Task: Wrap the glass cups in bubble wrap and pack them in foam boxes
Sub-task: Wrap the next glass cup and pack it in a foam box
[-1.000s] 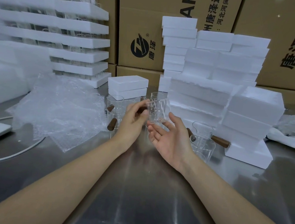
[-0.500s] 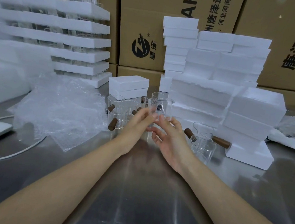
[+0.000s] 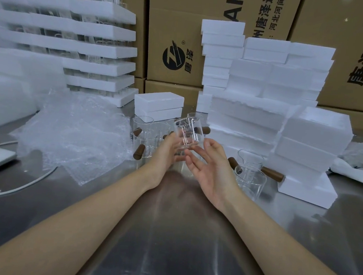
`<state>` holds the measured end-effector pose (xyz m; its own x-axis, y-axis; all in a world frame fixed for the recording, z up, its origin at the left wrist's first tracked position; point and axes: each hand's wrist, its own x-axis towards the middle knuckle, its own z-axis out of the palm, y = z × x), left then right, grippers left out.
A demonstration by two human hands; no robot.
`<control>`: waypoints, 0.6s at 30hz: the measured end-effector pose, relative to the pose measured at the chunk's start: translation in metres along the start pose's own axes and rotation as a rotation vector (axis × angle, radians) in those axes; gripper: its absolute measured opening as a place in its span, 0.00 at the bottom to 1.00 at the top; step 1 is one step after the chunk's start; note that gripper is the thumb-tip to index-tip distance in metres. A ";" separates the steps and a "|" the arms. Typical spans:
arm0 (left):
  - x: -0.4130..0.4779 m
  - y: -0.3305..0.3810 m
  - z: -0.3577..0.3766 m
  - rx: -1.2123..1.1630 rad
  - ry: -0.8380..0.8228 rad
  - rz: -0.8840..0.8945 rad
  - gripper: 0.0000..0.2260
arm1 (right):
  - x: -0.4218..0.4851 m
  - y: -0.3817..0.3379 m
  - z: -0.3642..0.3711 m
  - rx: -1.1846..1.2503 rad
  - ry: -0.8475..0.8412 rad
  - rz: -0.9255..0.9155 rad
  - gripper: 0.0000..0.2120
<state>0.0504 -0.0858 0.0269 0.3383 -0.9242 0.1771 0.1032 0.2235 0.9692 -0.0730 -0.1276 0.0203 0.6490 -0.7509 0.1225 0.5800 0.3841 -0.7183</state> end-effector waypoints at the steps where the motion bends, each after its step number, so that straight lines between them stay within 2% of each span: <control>1: -0.001 -0.001 0.000 0.004 -0.016 0.004 0.18 | 0.000 0.001 0.000 -0.034 -0.001 -0.011 0.07; 4: -0.003 -0.004 -0.001 0.017 -0.049 0.009 0.27 | 0.000 0.003 0.000 -0.131 -0.004 -0.056 0.07; 7: -0.001 -0.007 -0.003 0.056 -0.027 0.010 0.30 | -0.001 0.004 0.001 -0.188 -0.011 -0.112 0.09; 8: 0.001 -0.007 -0.003 0.039 -0.006 0.005 0.29 | -0.001 0.004 0.001 -0.209 0.002 -0.128 0.09; 11: 0.005 -0.008 -0.008 -0.030 0.018 0.014 0.15 | -0.001 0.004 0.001 -0.279 0.060 -0.149 0.10; 18: 0.003 -0.008 -0.004 -0.066 -0.031 -0.046 0.21 | 0.001 0.004 -0.003 -0.348 0.147 -0.114 0.07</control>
<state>0.0541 -0.0894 0.0195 0.3027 -0.9429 0.1392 0.1800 0.2000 0.9631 -0.0710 -0.1283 0.0152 0.4979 -0.8569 0.1337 0.4265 0.1077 -0.8981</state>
